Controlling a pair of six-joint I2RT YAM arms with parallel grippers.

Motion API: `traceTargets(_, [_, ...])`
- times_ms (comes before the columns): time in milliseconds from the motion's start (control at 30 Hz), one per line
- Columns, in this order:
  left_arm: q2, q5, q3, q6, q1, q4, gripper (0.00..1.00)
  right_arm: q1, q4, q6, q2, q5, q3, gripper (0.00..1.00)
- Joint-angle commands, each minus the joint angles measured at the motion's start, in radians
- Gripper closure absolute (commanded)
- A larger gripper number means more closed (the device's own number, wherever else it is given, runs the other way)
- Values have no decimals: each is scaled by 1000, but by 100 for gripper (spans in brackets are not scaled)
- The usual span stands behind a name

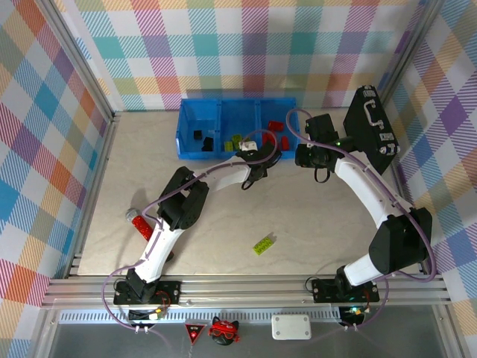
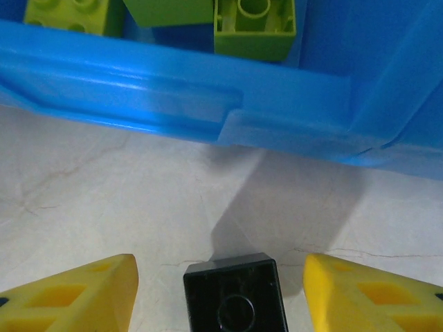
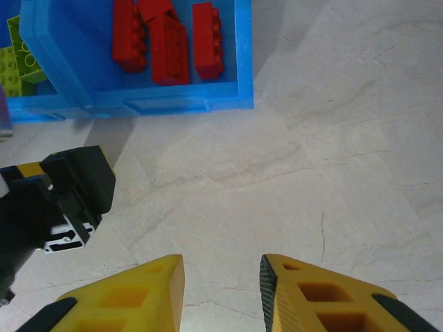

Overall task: Sort the legos into containers by color
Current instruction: Pick up the lego from the center of the table.

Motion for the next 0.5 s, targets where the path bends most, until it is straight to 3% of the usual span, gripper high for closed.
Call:
traceTargets(0, [33, 1, 37, -20, -5, 12, 38, -8, 7, 2, -26, 0, -19, 64])
traceTargets(100, [44, 2, 39, -27, 0, 15, 40, -8, 5, 2, -27, 0, -25, 64])
traceTargets(467, [49, 11, 26, -20, 5, 42, 64, -8, 4, 17, -44, -16, -41, 68])
